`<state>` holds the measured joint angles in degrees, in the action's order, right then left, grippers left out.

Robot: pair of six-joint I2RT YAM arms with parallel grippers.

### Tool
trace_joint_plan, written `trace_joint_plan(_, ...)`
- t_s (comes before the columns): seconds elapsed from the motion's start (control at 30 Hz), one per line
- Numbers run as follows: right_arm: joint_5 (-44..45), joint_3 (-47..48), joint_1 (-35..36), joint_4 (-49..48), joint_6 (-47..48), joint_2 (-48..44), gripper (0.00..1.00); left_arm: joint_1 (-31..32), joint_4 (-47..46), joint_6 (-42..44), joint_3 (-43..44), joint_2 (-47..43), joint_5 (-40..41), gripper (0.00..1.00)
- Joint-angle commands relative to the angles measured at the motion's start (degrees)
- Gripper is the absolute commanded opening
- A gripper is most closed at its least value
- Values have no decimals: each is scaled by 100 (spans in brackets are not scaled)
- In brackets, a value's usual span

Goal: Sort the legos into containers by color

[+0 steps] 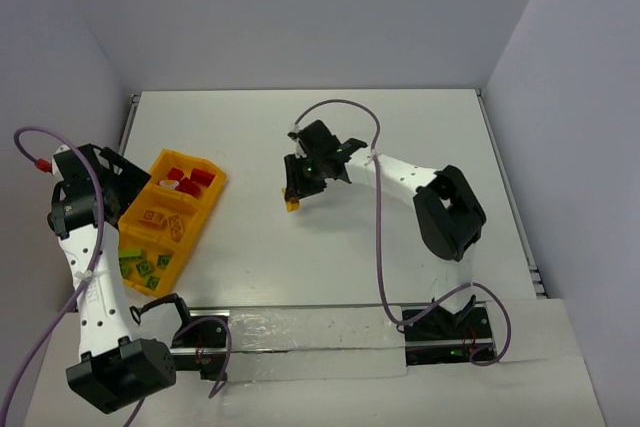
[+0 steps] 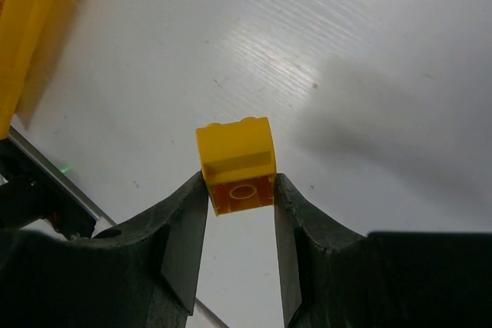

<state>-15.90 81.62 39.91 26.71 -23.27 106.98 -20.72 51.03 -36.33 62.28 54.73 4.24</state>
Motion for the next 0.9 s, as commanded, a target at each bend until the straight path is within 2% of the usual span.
trace_joint_plan(0.0,126,567,325,-219,-198,519,21,131,-182,232,74,48,-362,95)
trace_joint_plan(0.13,254,793,333,-245,-476,806,59,567,-129,245,191,318,-393,99)
trace_joint_plan(0.2,262,948,333,-108,-477,876,71,1254,-8,146,308,593,-29,99)
trace_joint_plan(0.23,270,1002,326,-90,-477,856,73,1451,9,65,390,665,59,99)
trace_joint_plan(0.33,309,959,296,-46,-502,641,78,2174,45,-179,567,998,225,99)
trace_joint_plan(0.4,428,748,219,-130,-538,348,79,2814,48,-323,672,1336,316,95)
trace_joint_plan(0.43,431,620,215,-132,-556,193,79,2828,57,-395,717,1345,376,93)
trace_joint_plan(0.57,594,-291,-398,-289,-567,-814,79,3827,63,-686,891,2067,317,86)
trace_joint_plan(0.73,825,-1434,-1148,-192,-407,-1863,79,4745,104,-519,952,2684,112,88)
trace_joint_plan(0.87,860,-2031,-1578,-65,-327,-2558,79,5372,-58,59,781,3009,-37,96)
